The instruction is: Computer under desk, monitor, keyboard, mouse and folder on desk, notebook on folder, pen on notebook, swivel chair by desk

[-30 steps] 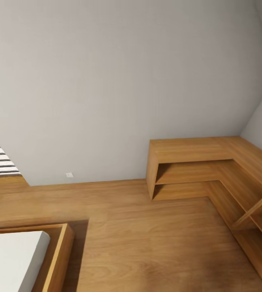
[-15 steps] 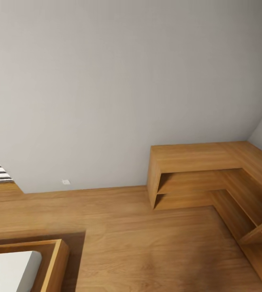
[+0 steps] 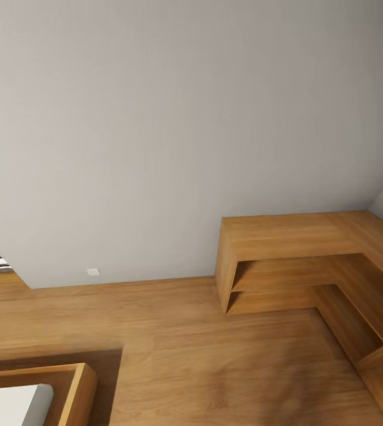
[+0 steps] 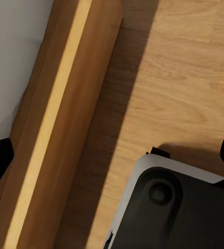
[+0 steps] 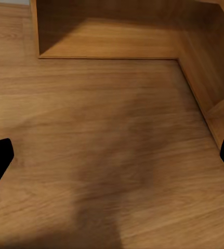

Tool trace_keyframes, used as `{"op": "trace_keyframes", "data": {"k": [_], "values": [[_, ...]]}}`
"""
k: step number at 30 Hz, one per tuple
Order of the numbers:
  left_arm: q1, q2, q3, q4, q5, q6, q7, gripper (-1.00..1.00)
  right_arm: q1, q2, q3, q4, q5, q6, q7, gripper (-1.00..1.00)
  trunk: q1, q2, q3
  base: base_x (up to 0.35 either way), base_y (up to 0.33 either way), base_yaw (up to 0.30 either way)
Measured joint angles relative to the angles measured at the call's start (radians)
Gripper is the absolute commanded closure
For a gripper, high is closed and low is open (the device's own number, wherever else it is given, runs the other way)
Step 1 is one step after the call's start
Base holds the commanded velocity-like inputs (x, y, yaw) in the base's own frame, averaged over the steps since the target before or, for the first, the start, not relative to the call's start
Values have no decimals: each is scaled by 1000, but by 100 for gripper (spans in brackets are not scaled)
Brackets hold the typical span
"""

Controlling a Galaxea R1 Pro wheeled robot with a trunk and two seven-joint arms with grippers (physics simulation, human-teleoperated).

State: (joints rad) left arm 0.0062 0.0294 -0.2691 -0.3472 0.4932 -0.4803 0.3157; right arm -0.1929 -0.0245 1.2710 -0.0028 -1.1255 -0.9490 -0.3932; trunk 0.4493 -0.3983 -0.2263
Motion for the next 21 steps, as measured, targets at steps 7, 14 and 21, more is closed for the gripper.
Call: {"op": "trace_keyframes", "data": {"k": [7, 14, 21], "values": [[0, -1, 0, 0, 0, 0, 0, -100, 0, 0, 0, 0, 0, 0, 0, -100, 0, 0, 0, 243, 0, 0], [0, -1, 0, 0, 0, 1, 0, -100, 0, 0, 1, 0, 0, 0, 0, -100, 0, 0, 0, 319, -9, 0], [0, -1, 0, 0, 0, 1, 0, -100, 0, 0, 0, 0, 0, 0, 0, -100, 0, 0, 0, 328, -60, 0]]}}
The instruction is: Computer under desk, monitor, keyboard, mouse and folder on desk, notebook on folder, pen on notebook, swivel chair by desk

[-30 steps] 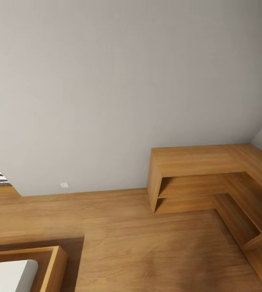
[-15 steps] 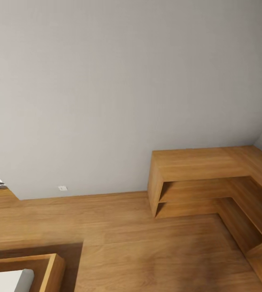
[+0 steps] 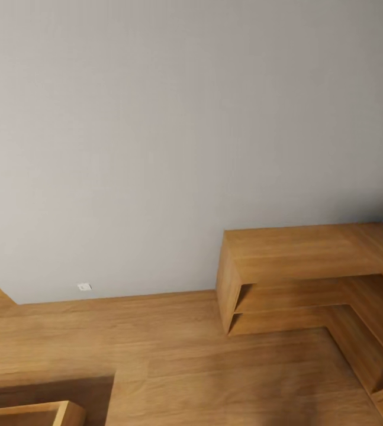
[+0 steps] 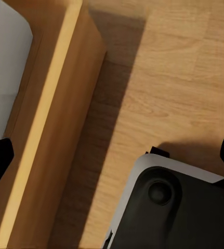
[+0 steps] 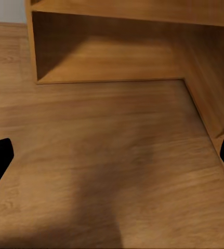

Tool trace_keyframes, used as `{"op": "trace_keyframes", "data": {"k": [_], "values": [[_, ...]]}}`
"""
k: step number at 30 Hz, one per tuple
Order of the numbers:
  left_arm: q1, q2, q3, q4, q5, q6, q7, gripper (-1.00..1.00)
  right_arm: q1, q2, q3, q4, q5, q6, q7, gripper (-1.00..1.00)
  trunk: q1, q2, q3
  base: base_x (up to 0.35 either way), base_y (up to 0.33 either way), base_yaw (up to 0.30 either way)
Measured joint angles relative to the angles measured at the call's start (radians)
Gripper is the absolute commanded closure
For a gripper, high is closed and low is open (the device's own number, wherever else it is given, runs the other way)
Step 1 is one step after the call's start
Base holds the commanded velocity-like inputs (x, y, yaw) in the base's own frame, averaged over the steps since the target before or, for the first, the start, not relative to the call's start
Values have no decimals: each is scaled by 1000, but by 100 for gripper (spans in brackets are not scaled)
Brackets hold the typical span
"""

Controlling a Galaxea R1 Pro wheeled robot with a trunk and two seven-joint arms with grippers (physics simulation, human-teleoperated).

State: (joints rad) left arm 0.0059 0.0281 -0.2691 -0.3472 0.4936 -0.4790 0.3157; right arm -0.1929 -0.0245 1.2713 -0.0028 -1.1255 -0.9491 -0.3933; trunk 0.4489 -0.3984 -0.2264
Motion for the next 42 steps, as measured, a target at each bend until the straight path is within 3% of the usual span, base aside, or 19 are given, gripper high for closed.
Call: {"op": "trace_keyframes", "data": {"k": [23, 29, 42], "values": [[0, -8, 0, 34, -1, 1, 0, -100, -2, 0, -2, -35, 12, -4, 6, -100, 0, 0, 1, 320, -84, -22], [0, -11, 0, 35, -2, 0, -1, -100, -4, -2, -4, -80, 9, -3, 9, -100, 0, 0, 5, 80, -13, -226], [0, -13, 0, 34, -3, 0, -1, -100, -4, -4, -11, -82, 3, -2, 8, -100, 1, 0, 17, 8, -1, -242]]}}
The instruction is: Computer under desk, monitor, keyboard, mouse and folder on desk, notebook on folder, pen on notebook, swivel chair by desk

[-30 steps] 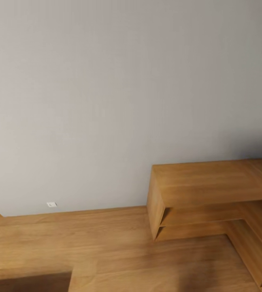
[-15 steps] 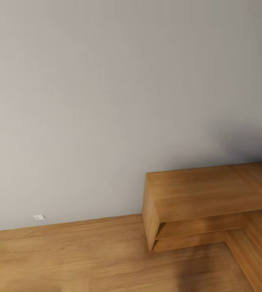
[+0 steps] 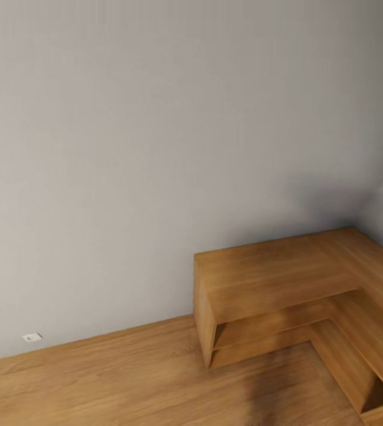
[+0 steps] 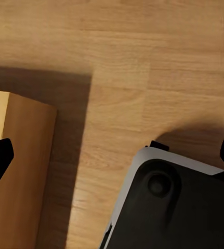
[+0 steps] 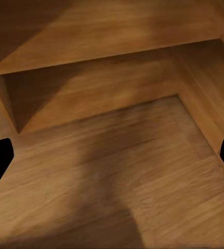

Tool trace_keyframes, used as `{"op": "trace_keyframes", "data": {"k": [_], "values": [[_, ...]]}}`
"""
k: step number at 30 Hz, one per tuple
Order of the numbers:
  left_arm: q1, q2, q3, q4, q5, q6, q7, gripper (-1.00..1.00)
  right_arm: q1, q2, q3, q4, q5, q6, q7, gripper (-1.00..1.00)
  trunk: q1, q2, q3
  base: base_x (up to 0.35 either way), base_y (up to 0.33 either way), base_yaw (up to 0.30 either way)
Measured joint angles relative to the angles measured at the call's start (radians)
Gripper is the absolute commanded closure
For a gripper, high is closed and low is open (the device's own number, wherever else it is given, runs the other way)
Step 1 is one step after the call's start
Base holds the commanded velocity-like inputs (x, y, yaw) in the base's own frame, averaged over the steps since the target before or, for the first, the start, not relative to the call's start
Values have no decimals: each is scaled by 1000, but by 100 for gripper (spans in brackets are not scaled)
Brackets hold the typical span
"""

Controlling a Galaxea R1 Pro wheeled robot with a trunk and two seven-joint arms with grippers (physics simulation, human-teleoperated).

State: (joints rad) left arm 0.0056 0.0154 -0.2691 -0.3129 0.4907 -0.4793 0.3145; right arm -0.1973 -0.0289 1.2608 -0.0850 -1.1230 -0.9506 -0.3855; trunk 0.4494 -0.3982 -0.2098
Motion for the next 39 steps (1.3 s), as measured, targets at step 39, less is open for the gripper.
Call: {"op": "trace_keyframes", "data": {"k": [39], "values": [[0, 1, -4, 0, 0, 0, 2, -100, 0, -4, -5, 24, -110, 138, -3, -100, 0, 0, 42, 0, 0, -243]]}}
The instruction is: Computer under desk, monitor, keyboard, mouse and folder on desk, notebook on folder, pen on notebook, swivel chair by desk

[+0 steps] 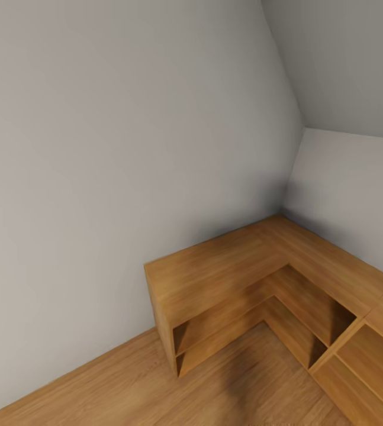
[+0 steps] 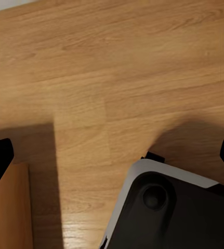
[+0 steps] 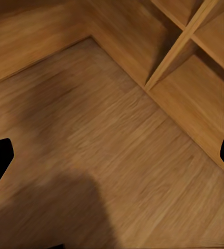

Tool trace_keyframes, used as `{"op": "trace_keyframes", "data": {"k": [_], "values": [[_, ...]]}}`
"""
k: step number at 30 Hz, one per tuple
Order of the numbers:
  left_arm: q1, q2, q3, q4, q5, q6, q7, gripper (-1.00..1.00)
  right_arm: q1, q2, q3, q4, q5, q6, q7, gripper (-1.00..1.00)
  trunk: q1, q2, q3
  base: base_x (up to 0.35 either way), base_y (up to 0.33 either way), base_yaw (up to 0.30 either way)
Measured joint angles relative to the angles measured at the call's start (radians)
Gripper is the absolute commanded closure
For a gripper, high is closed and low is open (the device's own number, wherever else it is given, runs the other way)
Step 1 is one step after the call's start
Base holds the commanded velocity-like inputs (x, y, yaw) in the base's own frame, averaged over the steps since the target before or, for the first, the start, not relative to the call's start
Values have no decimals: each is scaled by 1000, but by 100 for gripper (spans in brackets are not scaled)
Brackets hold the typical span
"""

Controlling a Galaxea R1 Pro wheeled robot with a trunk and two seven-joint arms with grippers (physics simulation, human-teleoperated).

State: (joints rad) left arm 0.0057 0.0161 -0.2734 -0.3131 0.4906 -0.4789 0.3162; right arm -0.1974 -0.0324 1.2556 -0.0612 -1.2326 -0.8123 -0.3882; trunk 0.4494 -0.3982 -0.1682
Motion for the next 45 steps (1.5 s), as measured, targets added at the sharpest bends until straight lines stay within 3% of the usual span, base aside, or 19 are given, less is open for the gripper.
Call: {"op": "trace_keyframes", "data": {"k": [28, 40, 45], "values": [[0, 1, -1, 0, -1, 1, 0, -100, 0, 3, 3, 6, 3, -2, 2, -100, 0, 0, 27, 27, 0, -229], [0, -1, -13, 2, -55, 1, 1, -100, 0, 4, 3, 6, 1, -1, 2, -100, 0, 0, 39, 288, 0, -240], [0, -2, -14, 6, -62, 1, 0, -100, 0, 2, 3, 6, 0, -1, 2, -100, 0, 0, 44, 113, 0, -228]]}}
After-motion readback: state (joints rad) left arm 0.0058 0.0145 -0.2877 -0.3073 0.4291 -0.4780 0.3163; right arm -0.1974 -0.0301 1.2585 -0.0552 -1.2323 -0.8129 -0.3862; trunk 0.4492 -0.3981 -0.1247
